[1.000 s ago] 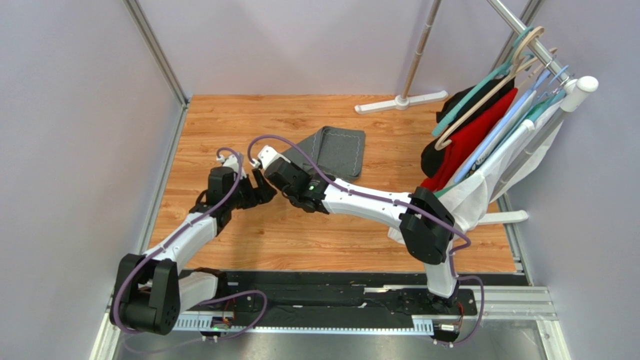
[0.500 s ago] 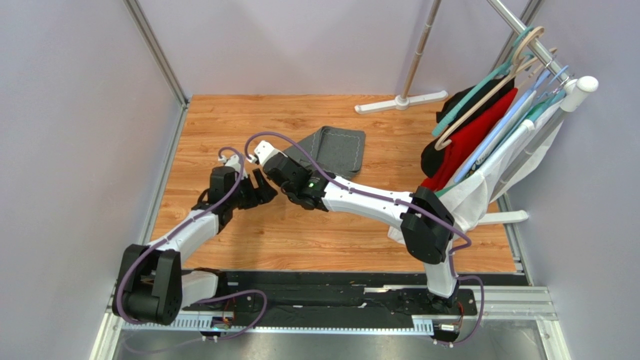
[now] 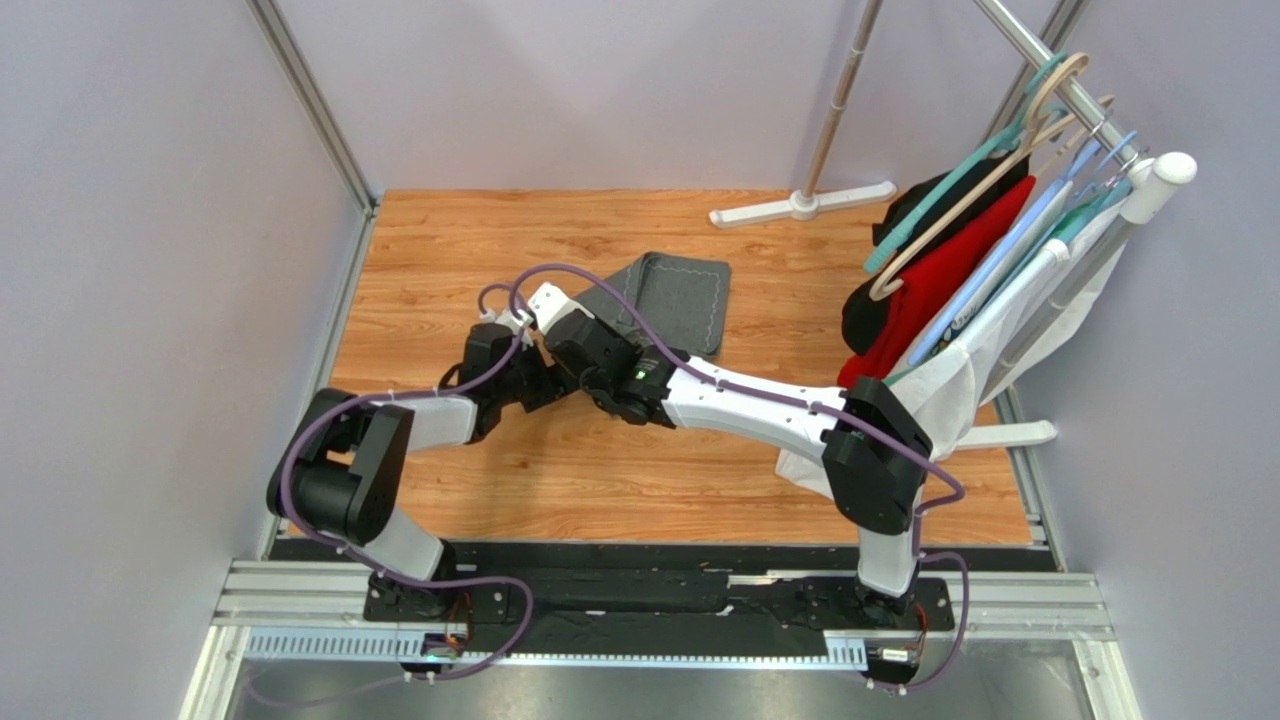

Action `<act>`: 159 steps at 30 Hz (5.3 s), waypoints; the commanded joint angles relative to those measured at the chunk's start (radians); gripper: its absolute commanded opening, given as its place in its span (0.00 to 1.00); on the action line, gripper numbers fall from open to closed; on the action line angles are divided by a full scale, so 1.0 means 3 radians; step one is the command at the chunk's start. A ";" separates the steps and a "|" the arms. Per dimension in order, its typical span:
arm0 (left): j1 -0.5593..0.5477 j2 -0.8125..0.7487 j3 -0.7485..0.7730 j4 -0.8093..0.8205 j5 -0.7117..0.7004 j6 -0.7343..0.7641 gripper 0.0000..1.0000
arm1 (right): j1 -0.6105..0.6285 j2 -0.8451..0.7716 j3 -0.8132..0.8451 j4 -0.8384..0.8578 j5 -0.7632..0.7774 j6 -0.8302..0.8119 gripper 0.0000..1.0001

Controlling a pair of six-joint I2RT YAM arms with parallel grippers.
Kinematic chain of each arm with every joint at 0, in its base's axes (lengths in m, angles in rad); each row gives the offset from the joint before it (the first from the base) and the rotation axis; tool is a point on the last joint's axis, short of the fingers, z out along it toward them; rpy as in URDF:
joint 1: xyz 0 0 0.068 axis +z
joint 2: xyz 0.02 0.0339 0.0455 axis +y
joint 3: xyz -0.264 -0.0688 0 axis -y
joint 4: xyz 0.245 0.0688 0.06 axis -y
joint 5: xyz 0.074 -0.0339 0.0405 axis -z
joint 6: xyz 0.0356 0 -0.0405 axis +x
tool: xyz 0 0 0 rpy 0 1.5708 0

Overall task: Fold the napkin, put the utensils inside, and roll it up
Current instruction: Fold the napkin

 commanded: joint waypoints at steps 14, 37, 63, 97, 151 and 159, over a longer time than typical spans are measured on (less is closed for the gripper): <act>-0.0162 0.0374 -0.0296 0.0320 0.0045 -0.0284 0.78 | -0.0028 -0.0311 -0.0005 0.0206 0.0064 0.0054 0.00; -0.0274 0.0139 -0.0144 -0.0570 -0.0324 0.0243 0.77 | -0.0028 -0.0408 -0.0143 0.0343 -0.0043 0.0111 0.00; -0.0550 0.0568 -0.0077 -0.0784 -0.0375 0.0366 0.56 | -0.0028 -0.0337 -0.0015 0.0461 -0.0007 0.0075 0.00; 0.0027 -0.1614 -0.0419 -0.1408 -0.0594 0.0048 0.85 | -0.0156 0.0548 0.0931 0.0410 -0.0457 -0.0058 0.00; 0.0590 0.0026 0.0368 -0.0283 -0.0405 -0.0064 0.50 | -0.0708 0.2399 0.2843 0.0441 -0.0918 0.0320 0.15; 0.0590 -0.0035 0.0348 -0.0324 -0.0405 -0.0069 0.56 | -0.0795 0.2261 0.2843 0.0456 -0.0897 0.0494 0.66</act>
